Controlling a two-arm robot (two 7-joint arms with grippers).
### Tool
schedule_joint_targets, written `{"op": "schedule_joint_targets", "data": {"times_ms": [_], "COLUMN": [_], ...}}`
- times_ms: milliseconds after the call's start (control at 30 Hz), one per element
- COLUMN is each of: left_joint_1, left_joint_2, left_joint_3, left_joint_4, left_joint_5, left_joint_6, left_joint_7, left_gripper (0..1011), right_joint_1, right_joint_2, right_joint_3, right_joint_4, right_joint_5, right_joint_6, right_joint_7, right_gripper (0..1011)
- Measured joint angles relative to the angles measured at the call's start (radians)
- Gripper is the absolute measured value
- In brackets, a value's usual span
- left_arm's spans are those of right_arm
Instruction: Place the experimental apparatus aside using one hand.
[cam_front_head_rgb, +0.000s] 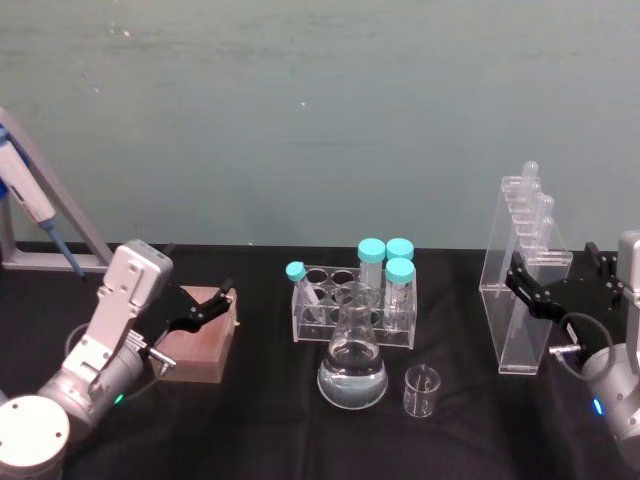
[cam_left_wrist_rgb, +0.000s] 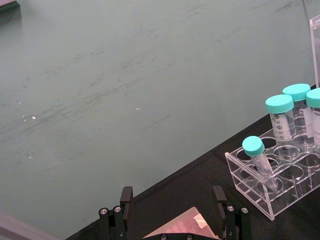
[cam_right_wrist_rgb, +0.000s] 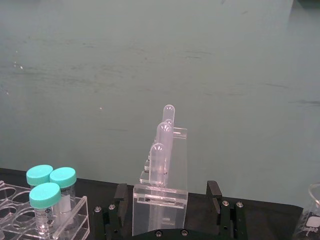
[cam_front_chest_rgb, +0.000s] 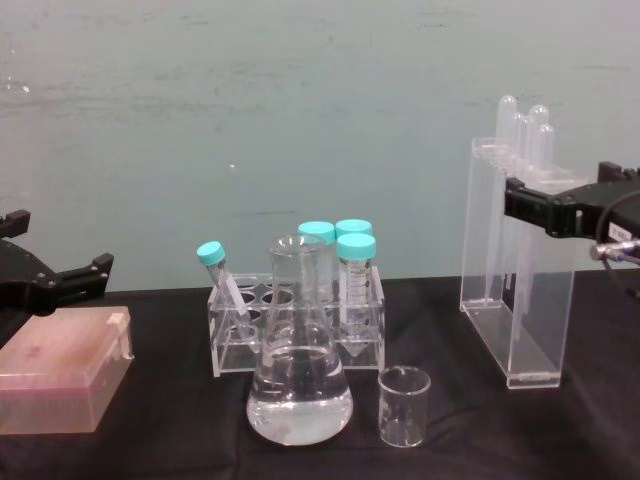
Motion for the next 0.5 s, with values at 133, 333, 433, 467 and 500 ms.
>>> {"op": "schedule_joint_targets", "data": {"times_ms": [133, 333, 433, 467, 500], "left_joint_1": [0.000, 0.000, 0.000, 0.000, 0.000], "left_joint_2": [0.000, 0.000, 0.000, 0.000, 0.000], "left_joint_3": [0.000, 0.000, 0.000, 0.000, 0.000], "left_joint_4": [0.000, 0.000, 0.000, 0.000, 0.000], "left_joint_5": [0.000, 0.000, 0.000, 0.000, 0.000], "left_joint_6": [0.000, 0.000, 0.000, 0.000, 0.000], "left_joint_7": [0.000, 0.000, 0.000, 0.000, 0.000], "left_gripper": [1000, 1000, 1000, 1000, 1000], "right_joint_1": [0.006, 0.015, 0.020, 0.021, 0.023], "right_joint_2": [-0.012, -0.028, -0.035, -0.037, -0.040], "right_joint_3": [0.006, 0.013, 0.016, 0.017, 0.020], "right_joint_4": [0.009, 0.024, 0.031, 0.032, 0.035], "right_joint_5": [-0.004, -0.015, -0.023, -0.025, -0.029], "right_joint_6": [0.001, 0.004, 0.005, 0.005, 0.005], "right_joint_7": [0.010, 0.025, 0.031, 0.033, 0.035], "right_gripper": [1000, 1000, 1000, 1000, 1000]}}
